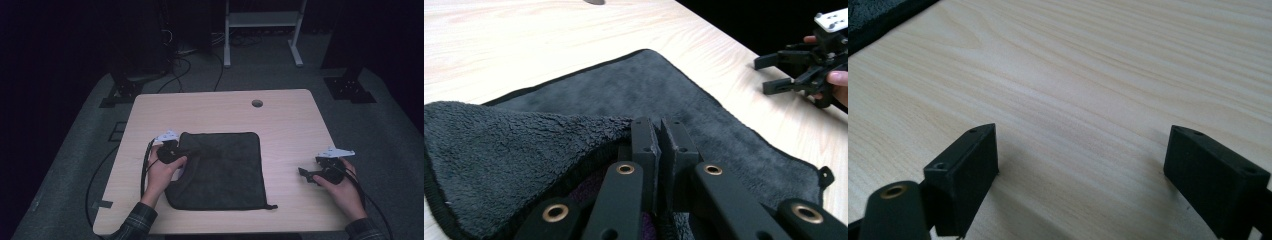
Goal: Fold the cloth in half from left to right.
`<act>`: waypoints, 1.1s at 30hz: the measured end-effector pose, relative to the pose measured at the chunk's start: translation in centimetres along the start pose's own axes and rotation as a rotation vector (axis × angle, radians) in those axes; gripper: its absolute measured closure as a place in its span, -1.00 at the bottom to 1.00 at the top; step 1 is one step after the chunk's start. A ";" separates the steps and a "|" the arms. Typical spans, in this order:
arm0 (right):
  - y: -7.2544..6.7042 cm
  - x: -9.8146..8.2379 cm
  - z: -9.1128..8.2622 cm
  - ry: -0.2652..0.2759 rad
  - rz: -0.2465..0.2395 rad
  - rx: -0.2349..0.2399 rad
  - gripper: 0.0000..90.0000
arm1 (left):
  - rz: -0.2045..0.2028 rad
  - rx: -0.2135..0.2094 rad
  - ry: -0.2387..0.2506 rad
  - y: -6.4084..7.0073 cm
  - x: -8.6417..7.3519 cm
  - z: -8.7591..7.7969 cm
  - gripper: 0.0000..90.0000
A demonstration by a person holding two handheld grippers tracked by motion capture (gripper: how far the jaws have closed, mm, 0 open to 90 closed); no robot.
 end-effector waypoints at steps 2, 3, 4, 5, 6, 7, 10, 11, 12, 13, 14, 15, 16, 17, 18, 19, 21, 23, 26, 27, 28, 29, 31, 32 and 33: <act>0.0 0.0 0.0 0.000 0.000 0.000 -0.70 | 0.004 -0.010 -0.002 0.4 0.2 0.5 0.89; 0.0 0.0 0.0 0.000 0.000 0.000 -0.70 | 0.011 -0.016 -0.005 0.6 0.3 0.7 0.89; 0.0 0.0 0.0 0.000 0.000 0.000 -0.70 | 0.015 -0.021 -0.007 0.8 0.4 0.9 0.89; 0.0 0.0 0.0 0.000 -0.001 0.000 -0.70 | 0.020 -0.026 -0.008 0.9 0.5 1.1 0.89; 0.0 0.0 0.0 0.000 0.000 0.000 -0.70 | 0.025 -0.033 -0.011 1.1 0.6 1.4 0.89; 0.0 0.0 0.0 0.000 0.000 0.000 -0.70 | 0.026 -0.037 -0.011 1.3 0.8 1.6 0.89; 0.0 0.0 0.0 0.000 0.000 0.000 -0.70 | 0.032 -0.053 -0.010 1.9 1.1 2.3 0.89; 0.0 0.0 0.0 0.000 0.000 0.000 -0.70 | 0.031 -0.061 -0.009 2.1 1.2 2.6 0.89; 0.0 0.0 0.0 0.000 0.000 0.000 -0.70 | 0.031 -0.065 -0.010 2.2 1.2 2.9 0.89; 0.0 0.0 0.0 0.000 0.000 0.000 -0.70 | 0.035 -0.071 -0.021 2.5 1.3 3.5 0.89; 0.0 0.0 0.0 0.000 0.000 0.000 -0.70 | 0.035 -0.071 -0.021 2.5 1.3 3.5 0.89; 0.0 0.0 0.0 0.000 -0.001 0.000 -0.70 | 0.040 -0.075 -0.023 2.7 1.3 3.8 0.89; 0.0 0.0 0.0 0.001 -0.001 0.000 -0.70 | 0.043 -0.077 -0.028 2.8 1.3 4.1 0.89; 0.0 0.0 0.0 0.001 -0.001 0.000 -0.70 | 0.050 -0.080 -0.034 2.9 1.4 4.4 0.89; 0.0 0.0 0.0 0.000 -0.001 0.000 -0.70 | 0.057 -0.084 -0.040 3.2 1.5 5.0 0.89; 0.0 0.0 0.0 0.000 -0.001 0.000 -0.70 | 0.057 -0.084 -0.040 3.2 1.5 5.0 0.89; 0.0 0.0 0.0 0.001 0.000 0.000 -0.70 | 0.059 -0.089 -0.043 3.4 1.7 5.5 0.89; 0.0 0.0 0.0 0.000 -0.001 0.000 -0.70 | 0.062 -0.097 -0.043 3.7 1.8 6.1 0.89; 0.0 0.0 0.0 0.000 -0.001 0.000 -0.70 | 0.070 -0.105 -0.051 4.0 2.0 6.9 0.89; 0.0 0.0 0.0 0.000 -0.001 0.000 -0.70 | 0.074 -0.106 -0.054 4.2 2.1 7.2 0.89; 0.0 0.0 0.0 0.000 -0.001 0.000 -0.70 | 0.073 -0.107 -0.053 4.3 2.2 7.5 0.89; 0.0 0.0 0.0 0.000 -0.001 0.000 -0.70 | 0.078 -0.109 -0.055 4.4 2.3 7.7 0.89; 0.0 0.0 0.0 0.001 -0.001 0.001 -0.70 | 0.082 -0.114 -0.049 4.6 2.7 8.3 0.89; 0.0 0.0 0.0 0.001 0.000 0.000 -0.70 | 0.085 -0.114 -0.046 4.7 2.8 8.5 0.89; 0.0 0.0 0.0 0.000 0.000 0.000 -0.70 | 0.088 -0.119 -0.050 4.9 3.0 8.8 0.89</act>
Point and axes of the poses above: each handheld gripper's, and its own axes: z roughly forward along the jaws, x roughly out of its top, y roughly to its right, the point moved 7 cm from there along z, roughly forward along the jaws
